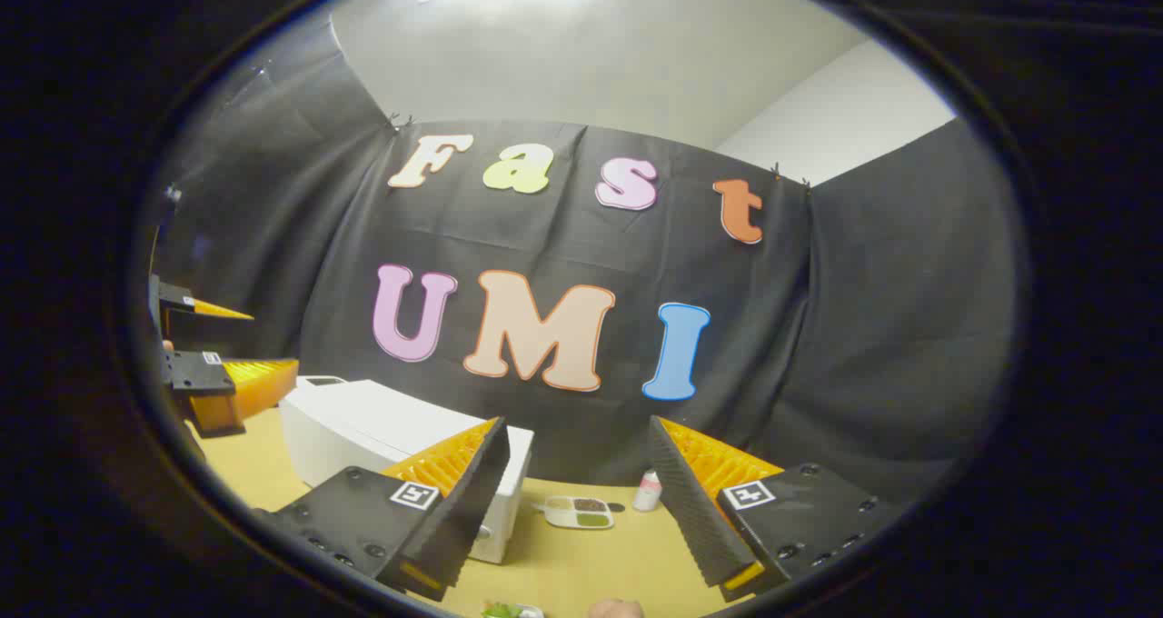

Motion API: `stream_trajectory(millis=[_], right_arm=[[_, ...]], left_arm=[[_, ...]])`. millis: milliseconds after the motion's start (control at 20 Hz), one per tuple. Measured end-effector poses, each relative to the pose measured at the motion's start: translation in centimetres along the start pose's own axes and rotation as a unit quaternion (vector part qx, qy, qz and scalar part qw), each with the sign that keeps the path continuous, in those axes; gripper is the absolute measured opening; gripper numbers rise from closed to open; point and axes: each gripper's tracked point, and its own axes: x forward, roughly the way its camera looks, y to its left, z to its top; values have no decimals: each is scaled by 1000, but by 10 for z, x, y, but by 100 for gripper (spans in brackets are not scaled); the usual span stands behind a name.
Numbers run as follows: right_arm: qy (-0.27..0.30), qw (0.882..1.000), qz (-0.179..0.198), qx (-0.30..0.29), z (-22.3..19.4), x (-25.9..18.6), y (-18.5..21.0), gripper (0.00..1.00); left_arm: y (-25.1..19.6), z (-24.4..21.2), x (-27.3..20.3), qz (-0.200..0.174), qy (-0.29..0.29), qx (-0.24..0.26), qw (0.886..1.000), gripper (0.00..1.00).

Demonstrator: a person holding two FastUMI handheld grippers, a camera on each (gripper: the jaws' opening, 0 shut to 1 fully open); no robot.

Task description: Open the microwave oven with the left hand, put the food in, and close the microwave oven.

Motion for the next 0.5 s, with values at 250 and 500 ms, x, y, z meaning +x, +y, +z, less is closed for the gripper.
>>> stream_trajectory(millis=[250,500], right_arm=[[-3,1000,-6,2,5,-4,-7,97],[11,1000,5,-3,-4,-9,-2,97]], left_arm=[[1,-2,-6,4,5,-6,1000,95],[1,-3,-12,13,12,-4,1000,95]])
